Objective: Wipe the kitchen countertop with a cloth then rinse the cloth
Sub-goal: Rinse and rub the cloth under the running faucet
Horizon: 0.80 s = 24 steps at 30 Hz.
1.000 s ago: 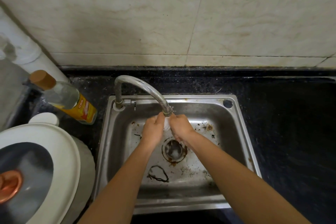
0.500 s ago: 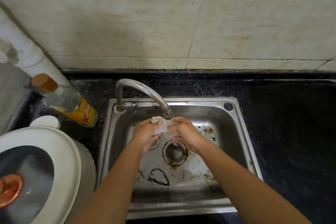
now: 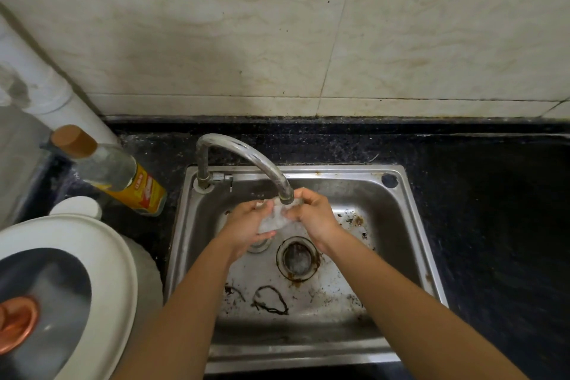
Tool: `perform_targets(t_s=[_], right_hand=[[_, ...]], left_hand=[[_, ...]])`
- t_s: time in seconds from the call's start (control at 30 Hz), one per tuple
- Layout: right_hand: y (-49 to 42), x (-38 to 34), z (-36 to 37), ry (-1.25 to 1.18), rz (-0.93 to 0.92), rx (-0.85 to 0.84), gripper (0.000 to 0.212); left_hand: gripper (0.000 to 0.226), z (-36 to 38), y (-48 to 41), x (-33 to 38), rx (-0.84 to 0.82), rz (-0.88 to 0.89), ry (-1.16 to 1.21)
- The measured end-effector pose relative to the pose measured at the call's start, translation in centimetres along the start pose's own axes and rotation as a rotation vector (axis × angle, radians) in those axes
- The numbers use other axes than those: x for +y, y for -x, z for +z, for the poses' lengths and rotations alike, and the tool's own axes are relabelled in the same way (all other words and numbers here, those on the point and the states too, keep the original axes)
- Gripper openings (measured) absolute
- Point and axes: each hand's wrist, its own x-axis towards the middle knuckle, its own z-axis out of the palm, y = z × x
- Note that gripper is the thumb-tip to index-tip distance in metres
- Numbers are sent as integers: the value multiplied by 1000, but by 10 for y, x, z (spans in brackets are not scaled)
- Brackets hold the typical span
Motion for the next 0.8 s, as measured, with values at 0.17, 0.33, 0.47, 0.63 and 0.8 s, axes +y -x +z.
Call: perform_targets(t_s=[0.17,0.33,0.47,0.63,0.8], right_hand=[[3,-2,6,89,117,-31,11],[7,9,16,376,-92,5,32],[24,2,22,574,-215,-9,54],[15,0,18,737,-245,68,47],[6,-6,12,695,-185,168,44]], left_hand=[[22,7,-2,-2,195,153,-77],[49,20,0,-6,283,103,-118],[58,31,2,-8,222,39,-16],[39,42,0,-6,196,-15,72],[41,47,-1,-4,237,-22,45]])
